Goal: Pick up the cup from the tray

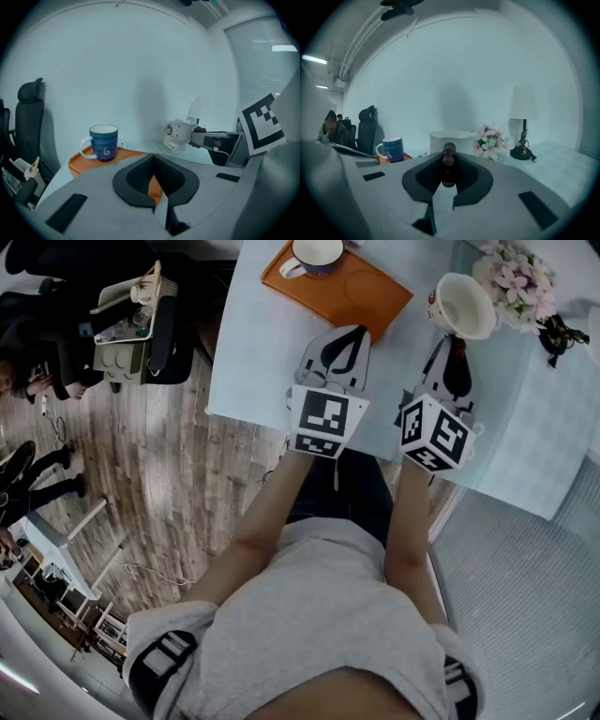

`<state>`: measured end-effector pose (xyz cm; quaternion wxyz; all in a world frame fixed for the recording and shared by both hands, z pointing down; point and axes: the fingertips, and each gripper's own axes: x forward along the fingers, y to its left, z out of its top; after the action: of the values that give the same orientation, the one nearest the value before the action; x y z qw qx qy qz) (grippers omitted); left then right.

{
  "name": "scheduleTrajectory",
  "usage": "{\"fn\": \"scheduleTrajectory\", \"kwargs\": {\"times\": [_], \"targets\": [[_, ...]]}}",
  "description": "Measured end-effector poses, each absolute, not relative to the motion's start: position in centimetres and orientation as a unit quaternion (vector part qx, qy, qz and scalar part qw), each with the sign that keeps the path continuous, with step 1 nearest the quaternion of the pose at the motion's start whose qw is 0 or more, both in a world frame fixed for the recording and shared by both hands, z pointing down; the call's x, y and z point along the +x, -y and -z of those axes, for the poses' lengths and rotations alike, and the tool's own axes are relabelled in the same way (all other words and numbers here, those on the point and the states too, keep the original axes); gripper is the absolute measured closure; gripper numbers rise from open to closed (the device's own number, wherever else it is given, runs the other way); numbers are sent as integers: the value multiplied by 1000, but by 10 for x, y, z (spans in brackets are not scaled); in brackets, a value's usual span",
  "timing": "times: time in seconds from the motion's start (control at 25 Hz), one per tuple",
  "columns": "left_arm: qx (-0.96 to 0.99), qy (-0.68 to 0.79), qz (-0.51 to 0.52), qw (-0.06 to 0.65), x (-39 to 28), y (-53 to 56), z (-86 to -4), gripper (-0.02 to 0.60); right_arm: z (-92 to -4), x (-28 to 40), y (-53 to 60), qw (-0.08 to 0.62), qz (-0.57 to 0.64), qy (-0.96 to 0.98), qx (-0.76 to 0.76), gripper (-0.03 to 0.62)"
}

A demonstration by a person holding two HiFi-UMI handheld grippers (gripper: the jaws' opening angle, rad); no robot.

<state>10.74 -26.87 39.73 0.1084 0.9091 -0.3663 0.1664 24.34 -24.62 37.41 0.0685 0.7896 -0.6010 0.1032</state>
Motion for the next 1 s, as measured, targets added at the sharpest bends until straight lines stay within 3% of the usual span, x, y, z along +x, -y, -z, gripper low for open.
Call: {"fn": "scheduleTrajectory", "kwargs": {"times": [0.52,1.0], "targets": [[937,277,-186,101,205,241,-416,575,-425,314,211,80,-151,541,823,559],[935,264,-211,106,215,242,-443,575,-471,329,218,96,-178,533,822,559]]}}
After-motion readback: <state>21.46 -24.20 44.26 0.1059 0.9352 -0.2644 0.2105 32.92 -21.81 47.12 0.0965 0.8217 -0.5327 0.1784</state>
